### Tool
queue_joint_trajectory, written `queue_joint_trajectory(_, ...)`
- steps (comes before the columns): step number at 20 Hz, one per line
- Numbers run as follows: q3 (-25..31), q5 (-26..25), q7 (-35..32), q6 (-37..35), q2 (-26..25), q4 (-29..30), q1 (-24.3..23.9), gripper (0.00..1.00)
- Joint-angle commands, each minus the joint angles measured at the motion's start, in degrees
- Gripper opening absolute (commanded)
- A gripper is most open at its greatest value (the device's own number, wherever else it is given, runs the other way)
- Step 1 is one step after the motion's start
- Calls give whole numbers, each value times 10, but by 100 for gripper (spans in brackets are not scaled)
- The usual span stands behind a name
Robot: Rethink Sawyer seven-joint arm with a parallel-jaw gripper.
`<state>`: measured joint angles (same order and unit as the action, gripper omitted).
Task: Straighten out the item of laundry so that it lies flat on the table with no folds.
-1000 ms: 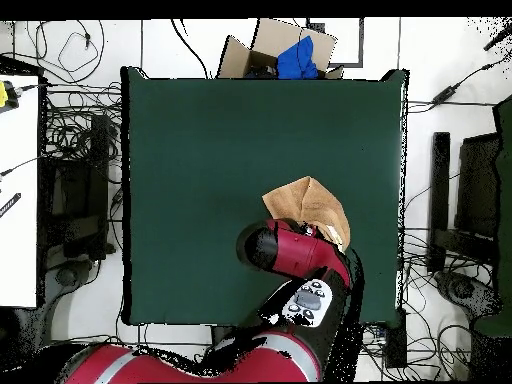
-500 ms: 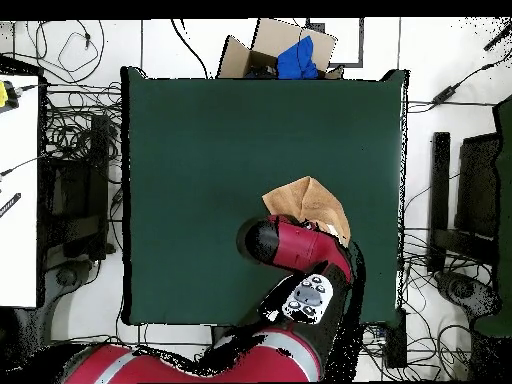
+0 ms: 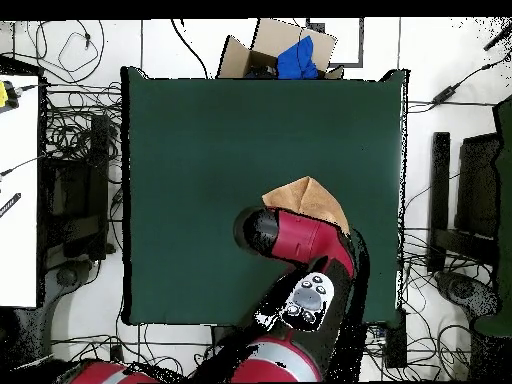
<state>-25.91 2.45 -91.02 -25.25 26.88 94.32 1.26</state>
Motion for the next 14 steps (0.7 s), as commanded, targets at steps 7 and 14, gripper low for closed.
queue_joint_trajectory(7,18,-16,-60,-190,41,-94,14,100)
queue_joint_trajectory(14,98,-47,40,-155,20,-83,-38,100)
